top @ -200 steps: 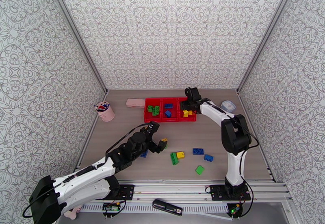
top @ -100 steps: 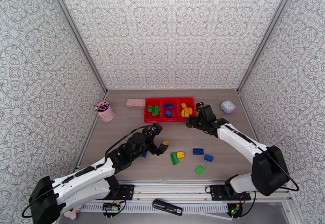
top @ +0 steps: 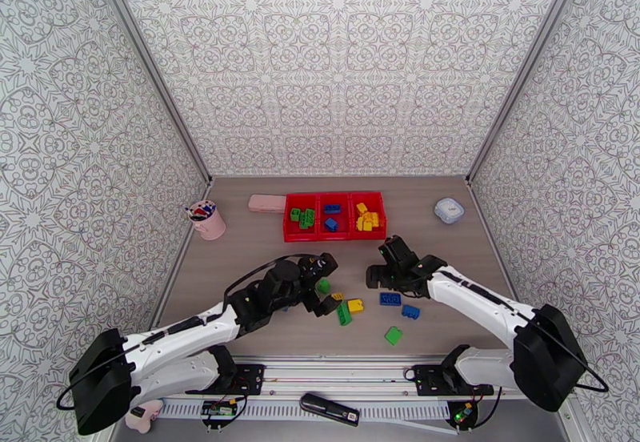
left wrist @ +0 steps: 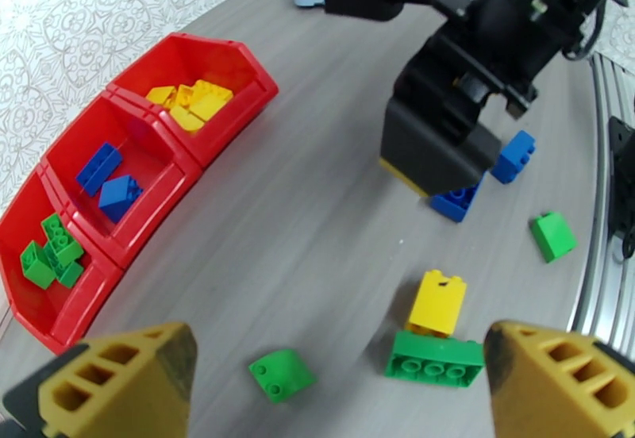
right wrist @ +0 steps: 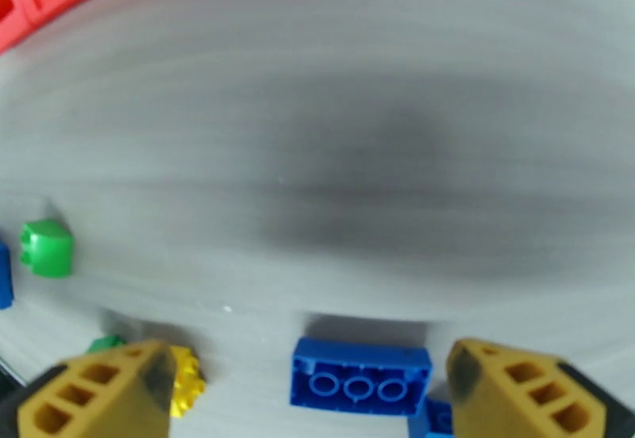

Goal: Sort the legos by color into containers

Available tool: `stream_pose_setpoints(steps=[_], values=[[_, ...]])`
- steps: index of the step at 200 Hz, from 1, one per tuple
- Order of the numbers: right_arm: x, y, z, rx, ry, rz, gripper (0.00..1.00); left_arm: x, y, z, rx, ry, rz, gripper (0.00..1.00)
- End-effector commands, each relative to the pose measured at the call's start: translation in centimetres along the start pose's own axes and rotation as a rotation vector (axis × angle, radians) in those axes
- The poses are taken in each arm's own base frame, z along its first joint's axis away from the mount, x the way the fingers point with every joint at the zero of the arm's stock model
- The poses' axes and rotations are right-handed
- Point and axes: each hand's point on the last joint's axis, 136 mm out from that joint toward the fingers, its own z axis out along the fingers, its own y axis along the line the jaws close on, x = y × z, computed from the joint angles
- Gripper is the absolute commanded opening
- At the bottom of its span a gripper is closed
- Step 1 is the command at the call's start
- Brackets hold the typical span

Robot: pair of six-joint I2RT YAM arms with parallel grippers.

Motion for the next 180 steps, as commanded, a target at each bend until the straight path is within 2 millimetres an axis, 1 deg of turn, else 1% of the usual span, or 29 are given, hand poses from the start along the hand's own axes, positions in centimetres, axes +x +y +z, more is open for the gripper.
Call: stream_pose_setpoints(steps=[1,33,58,90,117,134,143,160,180], values=[[2.0,-1.4,1.0,0.073,0.075,0.024,0.94,-1.8,-0.9,0.0,0.038,-0.045,0.032,1.00],[3.5,-2.0,2.3,0.093,0.124,0.022,0.93,-1.3,-1.1,0.0,0.040,-0.034,0.032,1.00],[4.3,-2.0,3.1,0.089,0.157,0.027,0.85,-1.1,-1.1,0.0,0.040,-0.032,0.034,1.00],[4.6,-2.3,3.6,0.108,0.171,0.032,0.77,-1.1,-1.0,0.1,0.036,-0.033,0.038,1.00],[4.6,-2.5,4.0,0.121,0.174,0.029,0.64,-1.1,-1.1,0.2,0.040,-0.031,0.035,1.00],[4.4,-2.3,3.9,0.117,0.170,0.033,0.59,-1.2,-1.1,0.1,0.038,-0.030,0.031,1.00],[4.1,-2.1,3.7,0.112,0.160,0.032,0.58,-1.3,-1.0,0.0,0.033,-0.031,0.025,1.00],[3.1,-1.7,3.0,0.098,0.126,0.022,0.56,-1.3,-0.9,-0.2,0.021,-0.033,0.011,1.00],[1.4,-1.0,2.0,0.082,0.076,-0.007,0.54,-1.2,-0.8,-0.3,0.005,-0.039,0.002,1.00]])
